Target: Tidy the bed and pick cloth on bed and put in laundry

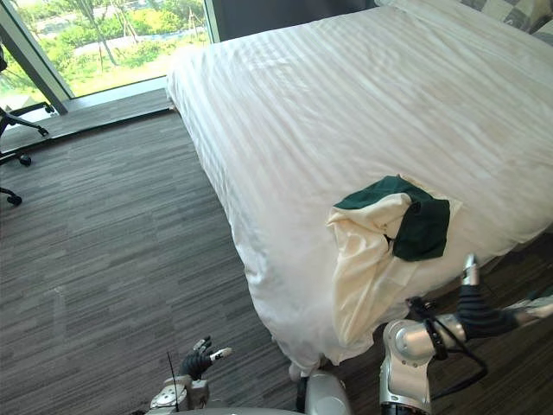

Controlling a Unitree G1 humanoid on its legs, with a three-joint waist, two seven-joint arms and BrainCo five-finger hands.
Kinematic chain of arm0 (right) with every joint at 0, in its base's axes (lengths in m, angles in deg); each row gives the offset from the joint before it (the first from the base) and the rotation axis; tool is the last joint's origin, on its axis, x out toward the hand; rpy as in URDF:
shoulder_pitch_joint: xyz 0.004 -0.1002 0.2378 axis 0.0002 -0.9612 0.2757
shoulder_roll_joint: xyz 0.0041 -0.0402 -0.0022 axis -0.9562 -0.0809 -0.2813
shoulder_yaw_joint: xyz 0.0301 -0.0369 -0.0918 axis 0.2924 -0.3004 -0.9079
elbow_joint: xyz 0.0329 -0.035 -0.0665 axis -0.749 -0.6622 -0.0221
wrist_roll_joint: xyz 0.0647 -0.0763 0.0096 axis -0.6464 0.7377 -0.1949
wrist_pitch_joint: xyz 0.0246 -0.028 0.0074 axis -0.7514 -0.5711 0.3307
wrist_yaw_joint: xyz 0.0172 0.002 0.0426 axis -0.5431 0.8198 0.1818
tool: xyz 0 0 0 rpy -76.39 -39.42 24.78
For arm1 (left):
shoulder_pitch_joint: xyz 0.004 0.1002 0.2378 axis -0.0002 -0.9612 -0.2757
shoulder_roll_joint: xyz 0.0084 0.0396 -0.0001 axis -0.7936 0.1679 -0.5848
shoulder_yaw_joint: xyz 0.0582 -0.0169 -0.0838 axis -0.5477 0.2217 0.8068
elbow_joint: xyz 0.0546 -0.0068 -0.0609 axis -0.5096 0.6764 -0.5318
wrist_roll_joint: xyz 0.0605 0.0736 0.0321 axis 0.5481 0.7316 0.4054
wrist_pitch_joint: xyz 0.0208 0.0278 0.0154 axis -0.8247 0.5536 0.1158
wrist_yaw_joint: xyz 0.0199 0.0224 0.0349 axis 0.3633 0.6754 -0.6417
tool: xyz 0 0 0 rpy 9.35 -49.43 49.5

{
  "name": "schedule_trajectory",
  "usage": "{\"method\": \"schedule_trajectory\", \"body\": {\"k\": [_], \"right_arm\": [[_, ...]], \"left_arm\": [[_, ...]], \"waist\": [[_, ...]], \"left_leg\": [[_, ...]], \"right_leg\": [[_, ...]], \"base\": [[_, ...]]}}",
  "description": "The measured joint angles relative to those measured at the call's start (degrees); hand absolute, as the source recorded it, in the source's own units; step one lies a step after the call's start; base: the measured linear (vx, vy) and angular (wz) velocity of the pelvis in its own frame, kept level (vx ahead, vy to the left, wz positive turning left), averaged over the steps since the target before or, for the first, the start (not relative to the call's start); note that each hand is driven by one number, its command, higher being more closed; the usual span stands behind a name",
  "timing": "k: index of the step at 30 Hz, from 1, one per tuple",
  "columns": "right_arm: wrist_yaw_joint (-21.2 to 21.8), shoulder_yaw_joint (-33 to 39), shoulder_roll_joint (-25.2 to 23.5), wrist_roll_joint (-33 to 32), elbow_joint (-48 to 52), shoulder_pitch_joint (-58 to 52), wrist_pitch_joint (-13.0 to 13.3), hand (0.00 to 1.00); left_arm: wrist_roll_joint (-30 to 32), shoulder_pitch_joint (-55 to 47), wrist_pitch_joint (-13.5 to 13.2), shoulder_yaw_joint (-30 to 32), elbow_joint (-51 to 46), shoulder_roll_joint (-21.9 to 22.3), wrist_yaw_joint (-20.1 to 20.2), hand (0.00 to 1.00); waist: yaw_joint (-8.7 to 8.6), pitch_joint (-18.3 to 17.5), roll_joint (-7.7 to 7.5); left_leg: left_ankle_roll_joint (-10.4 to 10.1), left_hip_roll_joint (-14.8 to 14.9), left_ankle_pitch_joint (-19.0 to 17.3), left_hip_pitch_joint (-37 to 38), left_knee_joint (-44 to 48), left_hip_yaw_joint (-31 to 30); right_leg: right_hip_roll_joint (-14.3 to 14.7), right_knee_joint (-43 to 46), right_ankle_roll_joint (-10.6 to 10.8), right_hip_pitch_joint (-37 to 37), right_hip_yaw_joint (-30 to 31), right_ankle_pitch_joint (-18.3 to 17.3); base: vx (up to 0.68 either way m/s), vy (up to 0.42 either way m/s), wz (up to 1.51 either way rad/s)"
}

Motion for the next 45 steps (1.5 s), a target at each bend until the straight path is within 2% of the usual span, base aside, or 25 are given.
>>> {"method": "schedule_trajectory", "body": {"k": [1,2,3,4,5,6,7,8,10,12,16,19,20,22,24,27,30,34,41,45], "right_arm": [[1.2,0.4,0.8,0.0,0.1,0.5,-0.7,0.00],[3.6,0.5,1.8,0.0,-0.3,1.3,-1.8,0.00],[7.1,0.8,3.7,-0.6,-2.1,3.4,-3.5,0.00],[11.5,0.7,5.9,-1.8,-4.7,5.2,-6.0,0.00],[14.0,0.8,6.6,-2.3,-6.2,5.8,-7.7,0.00],[18.4,0.0,7.1,-3.4,-8.8,6.8,-10.9,0.00],[22.5,-0.6,7.7,-3.9,-10.4,7.4,-14.1,0.00],[24.2,-1.1,8.0,-3.9,-11.7,7.9,-15.5,0.00],[29.8,-3.7,10.3,-5.3,-18.1,11.3,-21.2,0.00],[31.9,-4.7,12.6,-5.6,-23.1,15.0,-24.6,0.00],[34.8,-4.9,21.5,-8.4,-36.6,29.2,-29.8,0.00],[35.1,-7.3,27.2,-10.4,-43.8,36.6,-32.2,0.00],[35.0,-7.9,27.7,-10.8,-44.9,37.6,-32.6,0.00],[35.0,-10.3,29.3,-12.9,-48.4,40.3,-33.8,0.00],[35.0,-11.9,31.5,-15.5,-54.4,44.3,-34.4,0.00],[35.3,-15.5,34.3,-16.3,-56.3,49.5,-35.9,0.00],[38.7,-18.1,36.6,-16.9,-56.7,53.3,-39.3,0.00],[43.3,-18.2,36.8,-18.7,-58.0,52.6,-42.8,0.00],[46.7,-18.2,37.1,-19.5,-60.1,49.3,-42.8,0.00],[50.8,-18.2,38.2,-18.1,-60.6,48.8,-43.3,0.00]], "left_arm": [[0.3,-0.1,0.3,-0.5,0.0,-0.4,0.3,0.00],[1.1,-0.2,0.6,-0.8,0.0,-0.7,1.2,0.00],[1.9,-0.5,0.6,-1.3,0.0,-0.9,2.1,0.00],[1.9,-0.5,0.7,-2.6,0.0,-1.1,2.4,0.00],[1.8,-0.5,0.8,-3.0,-0.1,-1.3,2.5,0.00],[1.9,-0.6,0.9,-3.4,-0.2,-1.8,2.8,0.00],[1.8,-0.5,1.2,-3.5,-0.2,-2.5,3.6,0.00],[1.8,-0.5,1.2,-3.5,-0.3,-2.9,3.8,0.00],[1.9,-0.5,2.0,-3.5,-0.2,-5.0,4.7,0.00],[1.8,-0.4,2.9,-3.6,0.4,-6.4,4.9,0.00],[1.1,3.5,3.7,-3.3,1.1,-8.5,4.9,0.00],[-0.6,6.0,4.3,-3.2,1.0,-8.5,4.9,0.00],[-0.8,6.1,4.1,-3.1,1.1,-8.5,4.9,0.00],[-1.0,6.0,2.3,-2.5,1.3,-8.6,5.0,0.00],[-1.5,6.1,-3.0,-2.0,1.5,-8.9,5.6,0.00],[-3.1,7.2,-5.8,-2.2,2.6,-9.1,6.0,0.00],[-6.1,8.5,-5.8,-2.9,3.4,-9.1,5.8,0.00],[-9.8,8.6,-5.7,-2.9,3.2,-9.1,5.5,0.00],[-10.2,8.6,-6.1,-3.2,2.9,-9.1,6.2,0.00],[-10.2,8.6,-6.5,-3.4,2.7,-9.1,6.6,0.00]], "waist": [[-0.09,-0.2,-0.32],[0.11,0.2,-1.39],[-0.13,-0.3,-0.58],[-0.11,-0.3,0.58],[0.14,-0.3,0.93],[0.20,-0.9,1.05],[0.26,-0.9,0.29],[0.27,-0.8,0.00],[0.29,-0.3,-0.94],[0.32,0.5,-1.29],[0.91,6.0,-1.19],[1.99,9.6,-0.60],[2.05,9.9,-0.56],[2.19,10.7,-0.41],[3.16,12.6,0.15],[3.59,13.8,1.45],[3.73,15.0,2.44],[4.18,15.9,2.62],[4.73,15.9,2.70],[4.92,16.0,2.64]], "left_leg": [[0.0,-0.6,0.9,-0.2,0.8,-0.5],[0.7,-1.0,-0.3,-0.4,1.3,-1.1],[0.7,-1.3,-2.4,-0.6,-3.6,-1.4],[0.7,-1.3,0.2,-1.4,-9.7,-2.3],[0.7,-0.9,0.1,-1.8,-10.3,-2.6],[0.7,-1.3,0.3,-1.4,-11.4,-2.8],[0.7,-2.2,0.3,-1.7,-12.0,-3.1],[0.8,-2.5,0.4,-2.0,-12.1,-3.1],[1.3,-3.7,0.7,-3.3,-12.0,-3.1],[1.5,-4.4,0.8,-5.4,-11.1,-3.3],[2.2,-4.7,1.0,-13.7,-7.1,-5.1],[2.5,-4.0,0.7,-17.5,-4.1,-6.0],[2.6,-3.8,0.6,-18.2,-3.5,-6.3],[2.6,-3.3,0.6,-20.4,-2.1,-6.7],[3.0,-2.7,0.3,-21.9,0.2,-6.7],[3.4,-2.6,0.0,-26.6,2.3,-6.4],[3.8,-2.6,-0.2,-30.5,3.9,-6.2],[4.0,-2.6,0.0,-31.5,3.6,-5.5],[3.8,-2.7,0.3,-31.1,2.2,-5.1],[3.8,-2.9,0.3,-31.1,1.8,-4.9]], "right_leg": [[-0.6,-1.1,0.3,0.9,0.1,0.3],[-1.6,-2.6,0.7,2.3,0.5,0.9],[-1.7,-3.6,1.1,2.9,0.4,1.8],[-1.2,-3.7,1.3,2.9,0.1,1.9],[-0.9,-3.8,1.6,2.8,0.2,2.0],[-1.2,-4.7,2.9,3.0,0.4,2.8],[-1.5,-5.8,3.7,3.0,0.4,3.4],[-1.7,-6.5,4.1,3.0,0.5,4.0],[-2.7,-8.7,4.8,2.8,0.5,5.9],[-3.4,-10.0,5.2,1.8,0.4,7.1],[-3.8,-12.6,4.8,-2.4,-0.4,10.7],[-3.2,-13.8,4.3,-3.6,-1.4,12.1],[-3.1,-13.8,4.3,-3.9,-1.6,12.1],[-2.8,-13.9,4.1,-4.9,-2.3,12.5],[-2.2,-13.9,3.6,-5.9,-2.2,13.1],[-2.2,-13.8,3.4,-9.8,-1.5,14.4],[-2.3,-13.9,3.4,-13.0,-0.9,15.5],[-2.3,-14.5,3.3,-14.3,-0.3,16.1],[-2.1,-16.0,3.3,-14.3,0.3,16.5],[-2.1,-16.5,2.8,-14.3,0.5,16.9]], "base": [[0.09,0.047,0.08],[0.05,0.057,0.03],[0.04,0.143,0.04],[0.02,0.152,0.04],[0.02,0.177,0.02],[-0.01,0.130,0.07],[-0.02,0.121,0.08],[-0.05,0.131,0.08],[-0.06,0.138,0.00],[-0.09,0.111,0.09],[-0.16,0.059,0.21],[-0.13,-0.018,0.19],[-0.12,-0.037,0.21],[-0.05,-0.033,0.17],[-0.03,-0.021,0.03],[-0.09,0.029,-0.07],[-0.10,0.046,-0.06],[-0.06,0.024,-0.06],[0.02,-0.003,-0.05],[0.02,0.007,0.00]]}}
